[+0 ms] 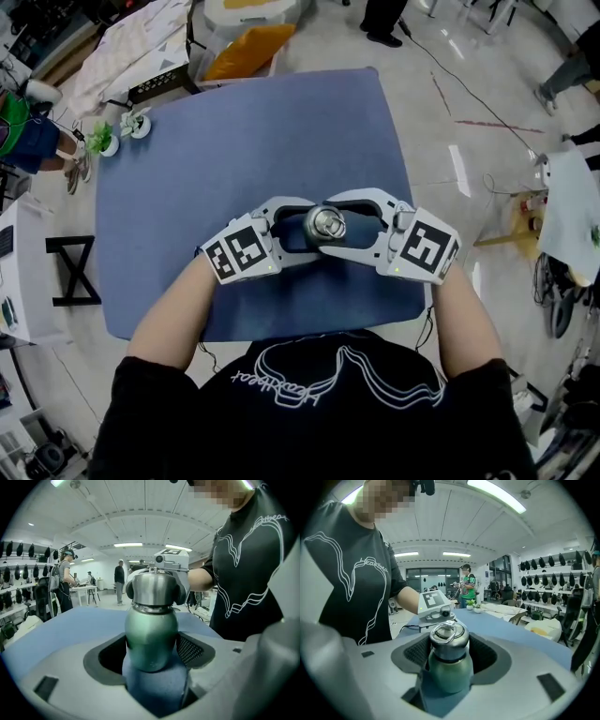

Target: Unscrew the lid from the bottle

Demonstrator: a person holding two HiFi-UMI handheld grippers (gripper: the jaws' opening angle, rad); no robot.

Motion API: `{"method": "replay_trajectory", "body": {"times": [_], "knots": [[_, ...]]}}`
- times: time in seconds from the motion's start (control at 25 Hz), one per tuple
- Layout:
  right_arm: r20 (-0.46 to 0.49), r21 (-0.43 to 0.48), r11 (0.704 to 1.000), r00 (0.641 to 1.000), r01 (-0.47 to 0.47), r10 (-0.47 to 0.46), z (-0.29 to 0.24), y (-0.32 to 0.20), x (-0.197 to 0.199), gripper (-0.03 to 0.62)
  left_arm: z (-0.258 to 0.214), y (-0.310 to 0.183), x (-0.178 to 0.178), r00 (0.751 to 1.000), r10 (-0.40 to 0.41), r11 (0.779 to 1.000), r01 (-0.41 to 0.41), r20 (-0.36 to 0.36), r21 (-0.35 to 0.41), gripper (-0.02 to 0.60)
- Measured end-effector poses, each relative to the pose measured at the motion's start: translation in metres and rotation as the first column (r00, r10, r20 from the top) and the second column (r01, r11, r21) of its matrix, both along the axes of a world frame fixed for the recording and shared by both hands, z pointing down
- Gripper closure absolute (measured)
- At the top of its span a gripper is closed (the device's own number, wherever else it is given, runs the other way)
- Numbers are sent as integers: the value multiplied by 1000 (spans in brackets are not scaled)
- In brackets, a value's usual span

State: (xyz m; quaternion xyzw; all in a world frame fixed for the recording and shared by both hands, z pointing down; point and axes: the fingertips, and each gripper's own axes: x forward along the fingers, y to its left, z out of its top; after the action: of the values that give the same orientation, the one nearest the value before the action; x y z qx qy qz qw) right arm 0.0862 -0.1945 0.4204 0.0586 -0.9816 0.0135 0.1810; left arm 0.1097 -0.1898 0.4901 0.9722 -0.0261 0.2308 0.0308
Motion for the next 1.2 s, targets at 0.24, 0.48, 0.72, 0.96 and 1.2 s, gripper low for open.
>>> {"method": "replay_trajectory", "body": {"times": [0.24, 0.48, 0.72, 0.96, 1.2], "knots": [[-19, -9, 998, 998, 64, -64, 0, 1, 2, 332, 0, 1, 2, 999, 43, 999, -43, 18, -5, 256], [13, 3, 998, 998, 57, -58, -2, -1, 1, 332, 1, 0, -2, 999, 34, 999, -34, 11, -7, 256], [106, 12, 1000, 994, 10, -11, -24, -3, 2, 332, -8, 3, -27, 999, -28, 999, 27, -16, -32, 256], [245, -13, 983, 952, -183, 180, -68, 1, 21, 333, -63, -3, -54, 956, -258, 966, 256, -142, -29, 262], [342, -23, 923, 865, -384, 368, -119, 25, 33, 336, -149, 16, -70, 829, -477, 872, 487, -290, -41, 497]]}}
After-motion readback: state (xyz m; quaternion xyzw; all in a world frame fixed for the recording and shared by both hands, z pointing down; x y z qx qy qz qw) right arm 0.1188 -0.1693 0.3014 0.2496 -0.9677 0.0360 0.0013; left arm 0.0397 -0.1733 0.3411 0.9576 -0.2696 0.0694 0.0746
